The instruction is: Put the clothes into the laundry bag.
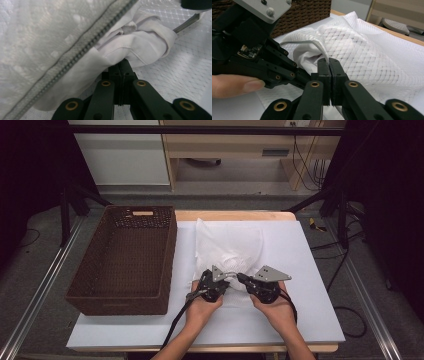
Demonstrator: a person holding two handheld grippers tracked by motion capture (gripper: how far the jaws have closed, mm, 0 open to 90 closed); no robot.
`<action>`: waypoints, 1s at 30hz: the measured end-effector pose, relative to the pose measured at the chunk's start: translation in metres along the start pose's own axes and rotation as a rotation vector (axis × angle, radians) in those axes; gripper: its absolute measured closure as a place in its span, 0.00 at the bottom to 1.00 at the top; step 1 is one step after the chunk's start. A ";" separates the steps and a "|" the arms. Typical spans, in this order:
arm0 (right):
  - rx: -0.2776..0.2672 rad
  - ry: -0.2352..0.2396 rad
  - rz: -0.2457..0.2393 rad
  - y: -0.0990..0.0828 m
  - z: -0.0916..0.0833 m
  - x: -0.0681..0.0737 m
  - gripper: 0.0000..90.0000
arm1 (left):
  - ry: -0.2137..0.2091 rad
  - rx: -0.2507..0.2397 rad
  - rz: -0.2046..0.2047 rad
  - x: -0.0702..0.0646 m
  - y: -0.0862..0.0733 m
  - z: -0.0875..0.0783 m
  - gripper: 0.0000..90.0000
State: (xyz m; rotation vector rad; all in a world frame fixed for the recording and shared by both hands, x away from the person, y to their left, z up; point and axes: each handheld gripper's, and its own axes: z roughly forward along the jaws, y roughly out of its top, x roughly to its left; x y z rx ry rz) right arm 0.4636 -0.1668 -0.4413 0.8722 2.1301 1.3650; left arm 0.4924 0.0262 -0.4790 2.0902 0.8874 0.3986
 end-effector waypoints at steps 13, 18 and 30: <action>0.005 0.002 0.004 -0.001 0.000 0.000 0.99 | 0.038 -0.022 0.001 0.004 0.012 0.009 1.00; 0.013 0.003 0.006 -0.001 0.001 0.000 0.99 | 0.049 -0.029 -0.001 0.006 0.014 0.011 1.00; 0.017 0.005 0.015 -0.002 0.002 -0.002 0.99 | 0.061 -0.035 0.001 0.009 0.017 0.017 1.00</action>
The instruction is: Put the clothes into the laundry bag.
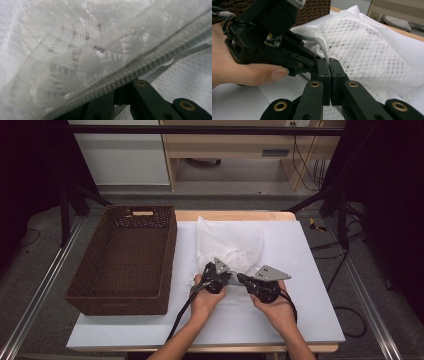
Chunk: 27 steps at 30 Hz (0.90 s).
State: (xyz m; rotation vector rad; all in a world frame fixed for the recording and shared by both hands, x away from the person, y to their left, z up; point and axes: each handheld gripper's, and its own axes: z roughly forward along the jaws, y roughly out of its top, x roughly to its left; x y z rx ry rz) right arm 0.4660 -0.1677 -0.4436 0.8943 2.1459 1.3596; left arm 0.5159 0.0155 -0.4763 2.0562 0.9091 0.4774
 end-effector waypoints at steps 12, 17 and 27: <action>0.003 0.003 0.017 -0.001 0.002 -0.005 0.99 | 0.019 -0.003 -0.001 0.004 0.005 0.009 1.00; 0.002 0.006 0.021 -0.002 0.003 -0.006 0.99 | 0.030 -0.006 0.005 0.006 0.006 0.011 1.00; 0.009 0.010 0.032 -0.003 0.006 -0.008 0.99 | 0.042 -0.012 0.001 0.009 0.008 0.015 1.00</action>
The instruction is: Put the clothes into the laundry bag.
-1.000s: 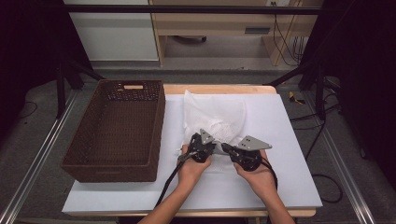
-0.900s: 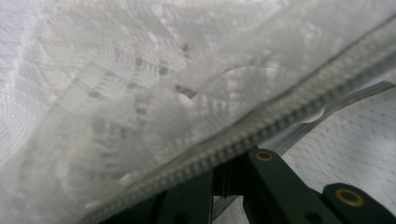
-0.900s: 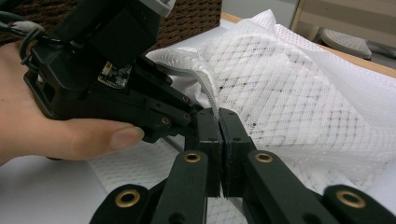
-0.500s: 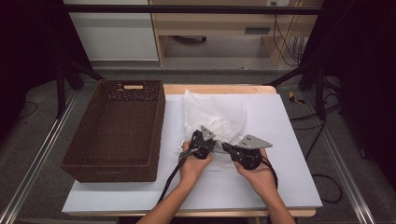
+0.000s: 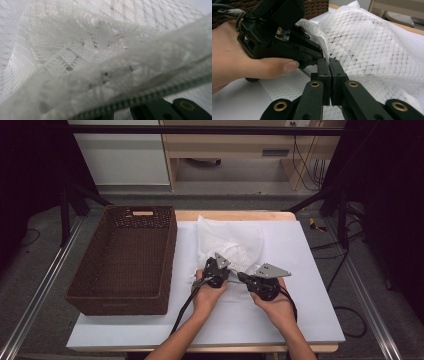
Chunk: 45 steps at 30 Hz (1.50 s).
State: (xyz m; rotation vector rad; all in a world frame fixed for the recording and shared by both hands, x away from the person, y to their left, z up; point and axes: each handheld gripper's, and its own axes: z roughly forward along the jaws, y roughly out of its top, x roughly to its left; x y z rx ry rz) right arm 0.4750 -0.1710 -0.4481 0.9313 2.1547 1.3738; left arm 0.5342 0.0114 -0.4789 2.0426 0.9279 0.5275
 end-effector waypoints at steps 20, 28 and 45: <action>0.004 0.000 0.008 -0.001 0.003 -0.002 0.99 | 0.022 -0.012 -0.018 0.005 0.002 0.006 1.00; 0.010 -0.001 0.008 -0.001 0.004 -0.002 0.99 | 0.016 -0.014 -0.027 0.007 0.003 0.004 1.00; 0.017 -0.004 0.010 -0.002 0.006 -0.003 0.99 | 0.007 -0.024 -0.032 0.005 0.000 0.000 1.00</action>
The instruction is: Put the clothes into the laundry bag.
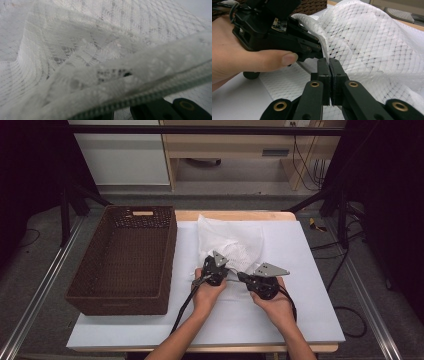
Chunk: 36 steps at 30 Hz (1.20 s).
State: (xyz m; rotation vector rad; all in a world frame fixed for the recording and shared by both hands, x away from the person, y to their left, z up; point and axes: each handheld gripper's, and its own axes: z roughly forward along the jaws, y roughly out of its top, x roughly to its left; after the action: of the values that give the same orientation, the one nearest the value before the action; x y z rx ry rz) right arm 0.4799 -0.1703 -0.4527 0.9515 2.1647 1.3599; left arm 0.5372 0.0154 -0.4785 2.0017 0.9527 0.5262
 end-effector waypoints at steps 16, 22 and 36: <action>0.003 -0.004 -0.003 0.000 0.001 0.000 0.99 | -0.029 -0.010 -0.016 -0.002 -0.005 -0.010 1.00; 0.001 -0.005 -0.004 0.000 0.000 -0.001 0.99 | -0.035 -0.012 -0.012 -0.002 -0.005 -0.014 1.00; -0.007 -0.012 0.000 0.000 -0.002 -0.002 0.99 | -0.036 -0.020 -0.003 -0.003 -0.009 -0.021 1.00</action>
State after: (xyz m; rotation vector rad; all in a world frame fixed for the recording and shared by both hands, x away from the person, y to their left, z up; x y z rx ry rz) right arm 0.4804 -0.1728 -0.4517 0.9541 2.1498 1.3578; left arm 0.5180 0.0265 -0.4740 1.9850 0.9253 0.4949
